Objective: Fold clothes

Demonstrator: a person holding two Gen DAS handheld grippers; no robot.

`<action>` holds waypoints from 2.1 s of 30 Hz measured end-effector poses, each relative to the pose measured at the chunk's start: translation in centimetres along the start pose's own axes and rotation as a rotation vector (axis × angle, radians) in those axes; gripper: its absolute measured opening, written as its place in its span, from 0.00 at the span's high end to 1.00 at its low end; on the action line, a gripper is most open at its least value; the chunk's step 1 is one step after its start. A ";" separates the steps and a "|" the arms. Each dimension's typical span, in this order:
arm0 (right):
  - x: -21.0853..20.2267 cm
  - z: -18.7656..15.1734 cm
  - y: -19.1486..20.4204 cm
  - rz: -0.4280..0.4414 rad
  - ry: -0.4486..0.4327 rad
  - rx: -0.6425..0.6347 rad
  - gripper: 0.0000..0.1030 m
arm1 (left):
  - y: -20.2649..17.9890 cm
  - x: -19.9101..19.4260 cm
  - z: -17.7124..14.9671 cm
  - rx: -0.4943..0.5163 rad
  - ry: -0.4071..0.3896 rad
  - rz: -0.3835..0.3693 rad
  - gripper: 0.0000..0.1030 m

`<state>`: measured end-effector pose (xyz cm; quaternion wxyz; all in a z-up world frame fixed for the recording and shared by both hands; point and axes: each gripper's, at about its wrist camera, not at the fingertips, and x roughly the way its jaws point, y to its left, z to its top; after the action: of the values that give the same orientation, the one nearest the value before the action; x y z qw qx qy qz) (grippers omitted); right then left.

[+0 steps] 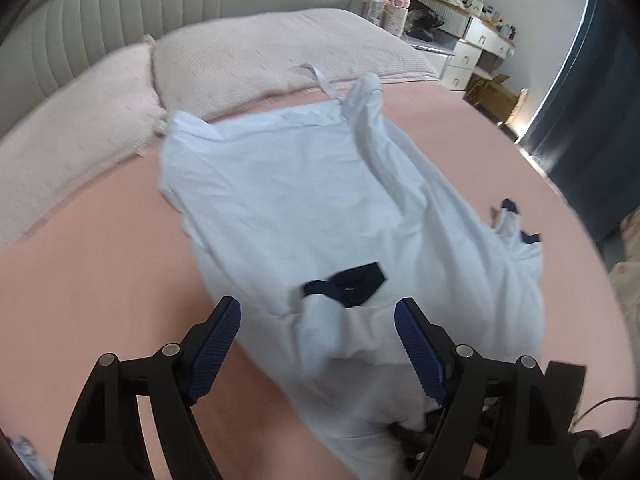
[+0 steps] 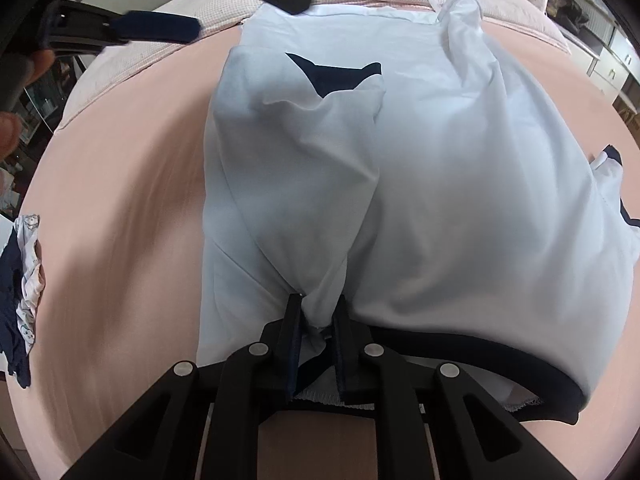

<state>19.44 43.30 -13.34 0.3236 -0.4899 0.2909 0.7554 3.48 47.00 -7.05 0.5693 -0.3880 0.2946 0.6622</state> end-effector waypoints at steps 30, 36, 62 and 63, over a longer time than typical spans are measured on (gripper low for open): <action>-4.0 -1.5 -2.3 -0.054 0.062 0.025 0.66 | 2.7 4.8 -3.2 0.084 0.119 0.122 0.23; -8.5 0.3 -5.2 0.048 -0.030 0.081 0.40 | 3.7 6.4 -2.6 0.028 0.153 0.126 0.23; 3.3 12.0 -1.7 0.067 -0.022 0.045 0.78 | 4.9 4.3 -2.1 0.213 0.039 -0.176 0.23; 3.0 11.8 -2.0 0.073 -0.029 0.053 0.79 | 4.8 4.3 -1.9 0.242 0.027 -0.186 0.23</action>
<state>13.55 54.07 -12.23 0.3130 -0.4593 0.3237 0.7657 -1.12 46.84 -11.89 0.6667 -0.3512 0.3426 0.5611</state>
